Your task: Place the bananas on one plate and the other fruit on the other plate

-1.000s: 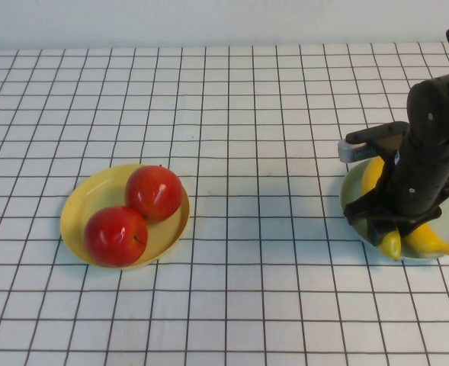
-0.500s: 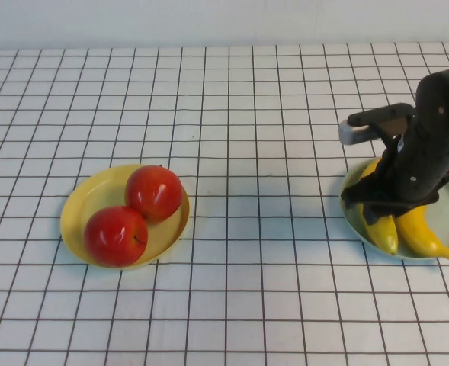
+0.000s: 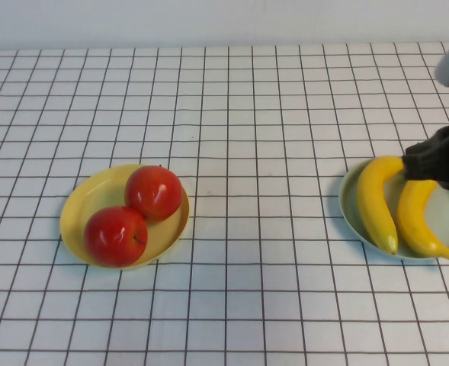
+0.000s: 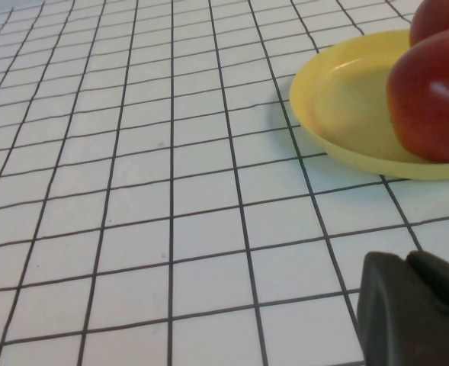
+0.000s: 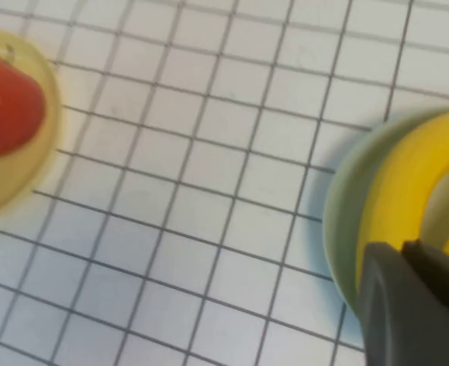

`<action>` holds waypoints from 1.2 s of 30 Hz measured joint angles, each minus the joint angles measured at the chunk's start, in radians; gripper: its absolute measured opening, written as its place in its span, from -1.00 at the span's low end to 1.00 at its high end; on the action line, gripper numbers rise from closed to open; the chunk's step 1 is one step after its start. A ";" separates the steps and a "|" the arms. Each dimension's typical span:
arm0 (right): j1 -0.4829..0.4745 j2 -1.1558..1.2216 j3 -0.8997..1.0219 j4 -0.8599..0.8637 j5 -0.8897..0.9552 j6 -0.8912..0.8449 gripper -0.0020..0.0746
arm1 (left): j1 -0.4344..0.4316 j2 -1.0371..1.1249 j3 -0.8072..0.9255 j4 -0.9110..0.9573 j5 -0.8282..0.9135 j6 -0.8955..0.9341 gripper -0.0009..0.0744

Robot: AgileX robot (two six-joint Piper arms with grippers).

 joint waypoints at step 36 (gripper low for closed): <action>-0.001 -0.984 0.857 -0.055 -0.451 -0.170 -0.98 | 0.000 0.000 0.000 0.000 0.000 0.000 -0.98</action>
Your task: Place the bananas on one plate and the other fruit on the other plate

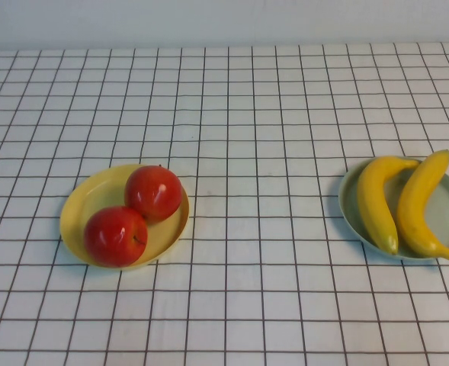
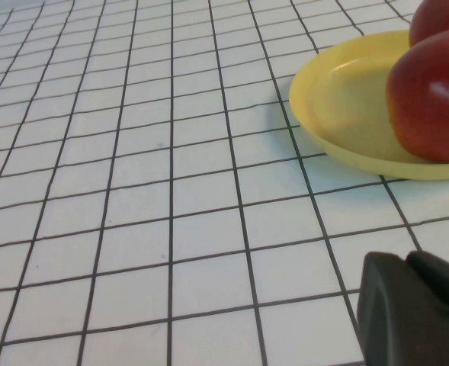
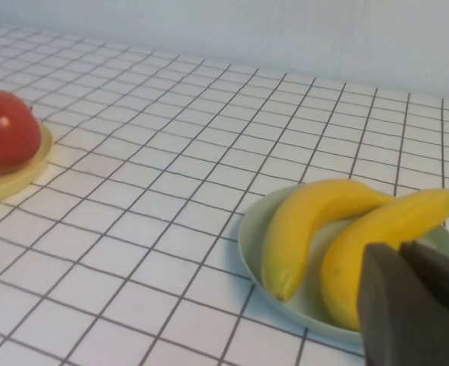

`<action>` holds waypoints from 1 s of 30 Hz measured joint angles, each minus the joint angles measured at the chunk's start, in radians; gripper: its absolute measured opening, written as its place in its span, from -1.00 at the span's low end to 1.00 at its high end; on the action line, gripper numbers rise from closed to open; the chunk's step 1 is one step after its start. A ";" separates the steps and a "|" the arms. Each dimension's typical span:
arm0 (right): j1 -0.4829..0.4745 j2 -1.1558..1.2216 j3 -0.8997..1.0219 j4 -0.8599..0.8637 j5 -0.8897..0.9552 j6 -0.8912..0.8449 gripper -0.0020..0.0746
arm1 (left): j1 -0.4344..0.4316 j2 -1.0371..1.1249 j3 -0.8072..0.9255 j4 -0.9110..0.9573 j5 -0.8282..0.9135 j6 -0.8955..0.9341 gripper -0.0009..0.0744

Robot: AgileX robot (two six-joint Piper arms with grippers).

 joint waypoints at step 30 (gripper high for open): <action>-0.309 -0.233 0.165 0.216 0.175 -0.026 -0.98 | 0.000 0.000 0.000 0.000 0.000 0.000 -0.98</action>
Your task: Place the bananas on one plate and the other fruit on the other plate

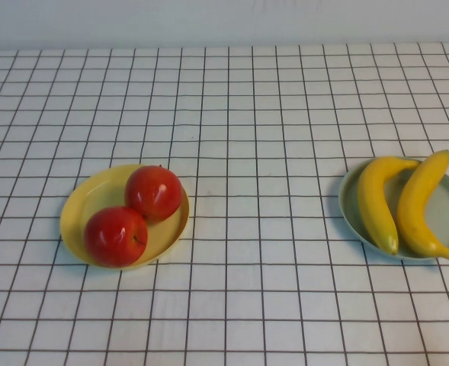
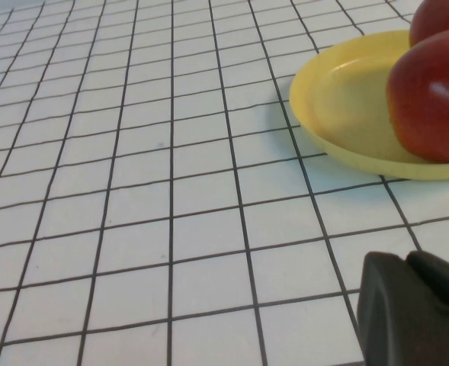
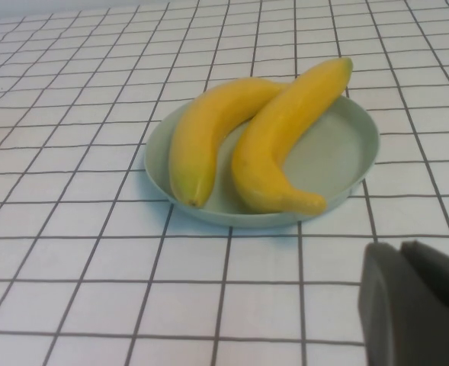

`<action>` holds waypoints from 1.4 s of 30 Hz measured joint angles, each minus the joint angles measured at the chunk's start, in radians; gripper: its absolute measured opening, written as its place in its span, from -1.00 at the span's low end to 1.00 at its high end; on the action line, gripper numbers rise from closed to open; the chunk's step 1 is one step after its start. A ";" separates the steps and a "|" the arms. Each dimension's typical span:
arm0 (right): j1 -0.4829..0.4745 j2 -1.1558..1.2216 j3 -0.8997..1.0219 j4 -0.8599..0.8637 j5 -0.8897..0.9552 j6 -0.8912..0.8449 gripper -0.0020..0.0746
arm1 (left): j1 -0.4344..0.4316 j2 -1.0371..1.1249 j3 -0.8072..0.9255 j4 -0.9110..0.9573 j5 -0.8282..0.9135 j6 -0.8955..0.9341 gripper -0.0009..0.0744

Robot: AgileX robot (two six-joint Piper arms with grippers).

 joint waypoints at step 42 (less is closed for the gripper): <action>0.000 0.000 0.001 0.014 0.025 0.000 -0.98 | 0.000 0.000 0.000 0.000 0.000 0.000 -0.98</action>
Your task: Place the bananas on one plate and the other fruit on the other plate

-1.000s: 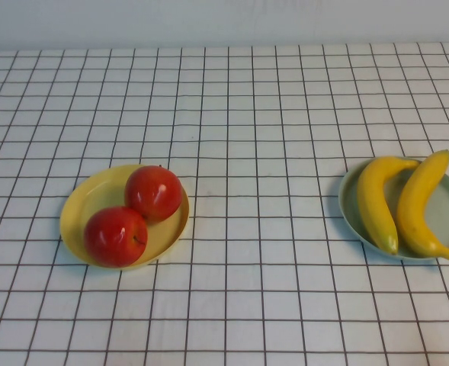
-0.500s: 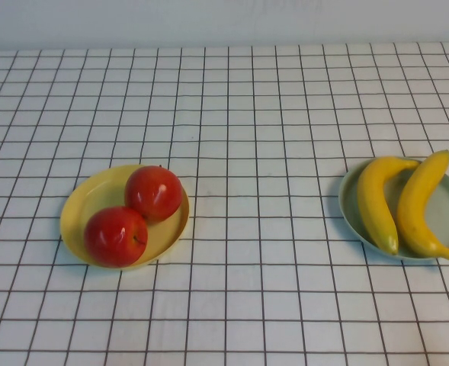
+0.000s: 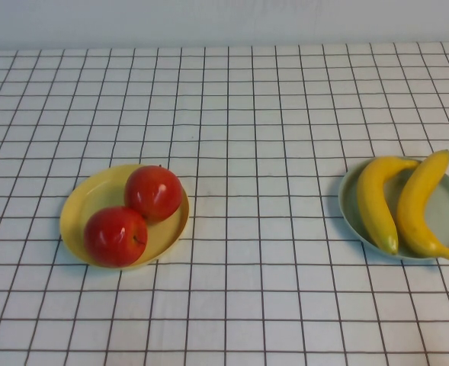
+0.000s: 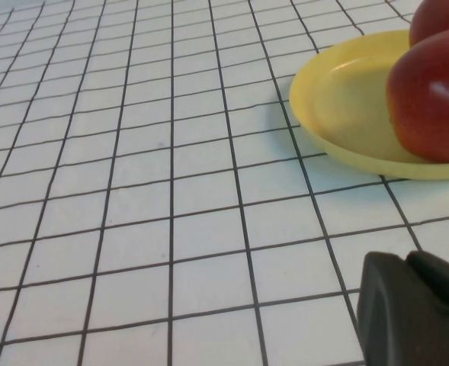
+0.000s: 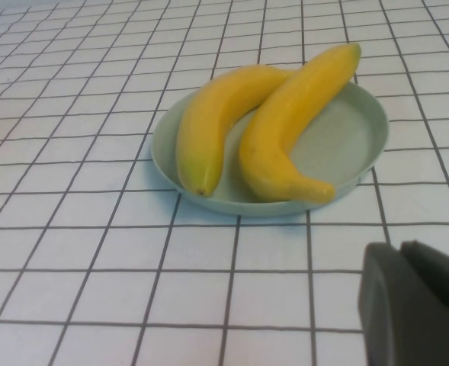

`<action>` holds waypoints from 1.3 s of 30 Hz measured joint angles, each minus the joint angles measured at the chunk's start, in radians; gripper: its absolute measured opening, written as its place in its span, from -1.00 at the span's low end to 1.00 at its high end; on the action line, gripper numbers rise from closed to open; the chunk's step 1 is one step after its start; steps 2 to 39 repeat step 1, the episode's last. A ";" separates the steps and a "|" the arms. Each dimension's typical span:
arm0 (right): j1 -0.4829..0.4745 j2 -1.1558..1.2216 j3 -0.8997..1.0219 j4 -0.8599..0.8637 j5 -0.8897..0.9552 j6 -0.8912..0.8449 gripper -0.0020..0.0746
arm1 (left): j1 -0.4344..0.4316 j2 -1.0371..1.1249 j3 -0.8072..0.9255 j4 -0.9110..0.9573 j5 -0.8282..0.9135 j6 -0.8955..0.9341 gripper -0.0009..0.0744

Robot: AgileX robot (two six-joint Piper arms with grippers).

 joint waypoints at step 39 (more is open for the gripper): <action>0.000 0.000 0.000 0.000 0.000 0.000 -0.98 | 0.000 0.000 0.000 0.000 0.000 0.000 -0.98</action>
